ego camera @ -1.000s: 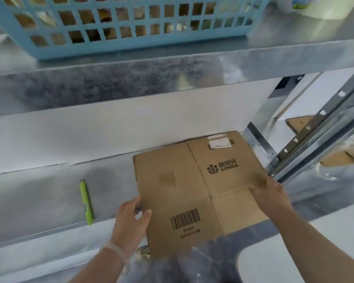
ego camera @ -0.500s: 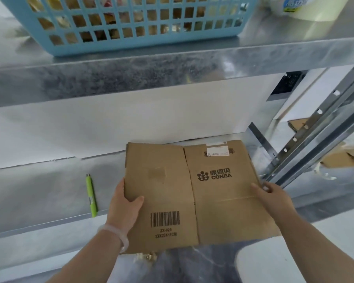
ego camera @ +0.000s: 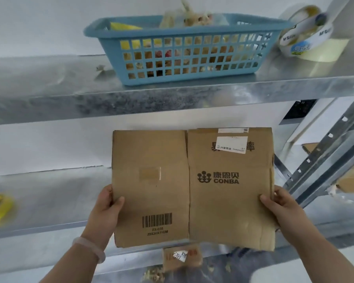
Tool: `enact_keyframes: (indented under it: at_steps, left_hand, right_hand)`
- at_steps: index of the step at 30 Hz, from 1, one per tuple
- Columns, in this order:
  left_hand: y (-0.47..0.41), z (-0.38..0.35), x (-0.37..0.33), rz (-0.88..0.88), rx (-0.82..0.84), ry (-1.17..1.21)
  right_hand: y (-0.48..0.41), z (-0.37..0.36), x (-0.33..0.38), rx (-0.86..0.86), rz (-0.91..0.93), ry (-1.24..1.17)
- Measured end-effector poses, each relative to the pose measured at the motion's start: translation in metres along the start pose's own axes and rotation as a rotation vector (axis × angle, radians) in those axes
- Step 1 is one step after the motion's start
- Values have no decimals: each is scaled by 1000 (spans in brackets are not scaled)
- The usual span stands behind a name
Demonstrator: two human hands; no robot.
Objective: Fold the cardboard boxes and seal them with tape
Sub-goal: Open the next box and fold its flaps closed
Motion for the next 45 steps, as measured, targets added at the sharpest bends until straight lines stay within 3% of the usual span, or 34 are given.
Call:
enact_keyframes:
  at_steps: [5, 8, 15, 19, 23, 30, 45]
  left_hand:
    - [0, 8, -13, -43, 40, 76]
    - [-2, 5, -23, -102, 53, 88]
    - [-19, -18, -28, -54, 4, 143]
    - [-17, -41, -56, -119, 27, 114]
    - [-18, -48, -78, -195, -16, 129]
    - [-26, -51, -84, -173, -75, 191]
    - [-5, -63, -84, -341, 65, 28]
  right_hand:
    - [-8, -4, 14, 51, 10, -184]
    - [-13, -2, 26, 66, 39, -157]
    - [-34, 21, 38, -125, 46, -124]
    - [-37, 21, 48, -175, 65, -73]
    - [-35, 6, 76, -125, 179, -56]
    - [-35, -11, 91, -54, 262, -150]
    - [-16, -48, 109, 210, 509, -21]
Point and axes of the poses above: each hand's wrist, its own y-axis away from the middle knuckle, its own z-axis out of the back of the hand, x = y × z, the point moved 8 cm from there along -y, towards the middle knuckle, and after that the axes turned 2 degrees about -z, right-handed, at the moved point
